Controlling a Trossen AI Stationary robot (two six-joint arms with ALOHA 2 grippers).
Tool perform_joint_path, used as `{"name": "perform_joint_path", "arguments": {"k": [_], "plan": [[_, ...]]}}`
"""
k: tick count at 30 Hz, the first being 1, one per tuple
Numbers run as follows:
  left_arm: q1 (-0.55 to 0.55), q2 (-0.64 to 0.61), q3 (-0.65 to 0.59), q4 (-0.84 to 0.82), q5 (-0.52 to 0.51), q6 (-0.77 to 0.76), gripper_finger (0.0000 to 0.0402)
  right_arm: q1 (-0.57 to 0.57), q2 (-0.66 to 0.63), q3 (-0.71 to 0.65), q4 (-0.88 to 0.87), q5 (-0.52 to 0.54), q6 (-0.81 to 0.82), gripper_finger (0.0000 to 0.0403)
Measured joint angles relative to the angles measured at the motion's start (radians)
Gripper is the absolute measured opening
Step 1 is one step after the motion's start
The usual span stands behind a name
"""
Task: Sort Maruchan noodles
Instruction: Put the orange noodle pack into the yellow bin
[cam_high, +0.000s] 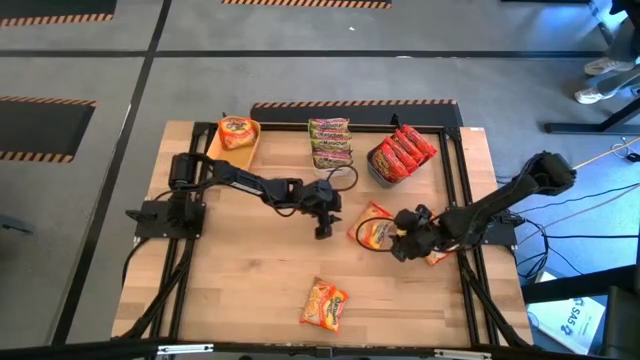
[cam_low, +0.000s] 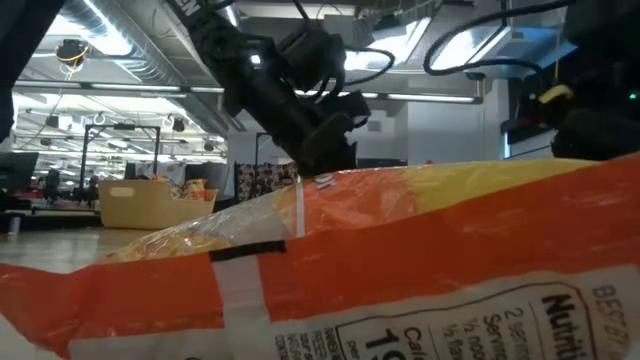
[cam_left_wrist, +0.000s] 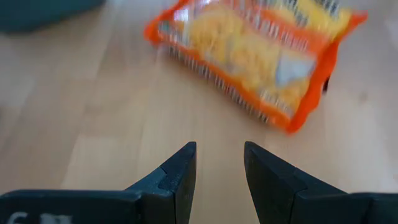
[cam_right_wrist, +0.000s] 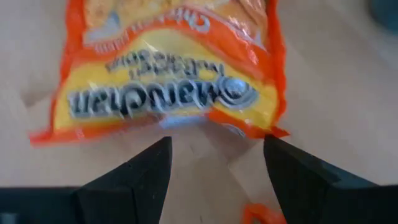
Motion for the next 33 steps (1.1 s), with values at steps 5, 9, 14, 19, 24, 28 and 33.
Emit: {"name": "perform_joint_path", "arguments": {"k": [5,9,14,19,24,28,33], "plan": [[0.000,-0.005,0.000,-0.120,-0.014,0.019,0.0128,-0.058,0.067,-0.018,0.234,0.024,-0.205,0.0238],[0.000,-0.053,-0.001,-0.267,-0.047,0.021,0.0128,-0.132,0.144,-0.017,0.435,-0.001,-0.397,0.0238],[-0.005,-0.143,-0.021,-0.384,-0.067,0.018,0.0128,-0.213,0.264,0.001,0.659,-0.065,-0.576,0.0238],[-0.011,-0.218,-0.141,-0.225,-0.085,0.008,0.0128,-0.263,0.361,0.075,0.738,-0.107,-0.685,0.0238],[-0.024,-0.215,-0.300,0.142,-0.061,-0.046,0.0128,-0.287,0.423,0.192,0.738,-0.144,-0.753,0.0238],[-0.048,-0.184,-0.384,0.325,-0.054,-0.059,0.0128,-0.293,0.390,0.260,0.629,-0.162,-0.754,0.0238],[-0.069,-0.152,-0.408,0.399,-0.063,-0.056,0.0128,-0.306,0.298,0.295,0.485,-0.183,-0.664,0.0238]]}}
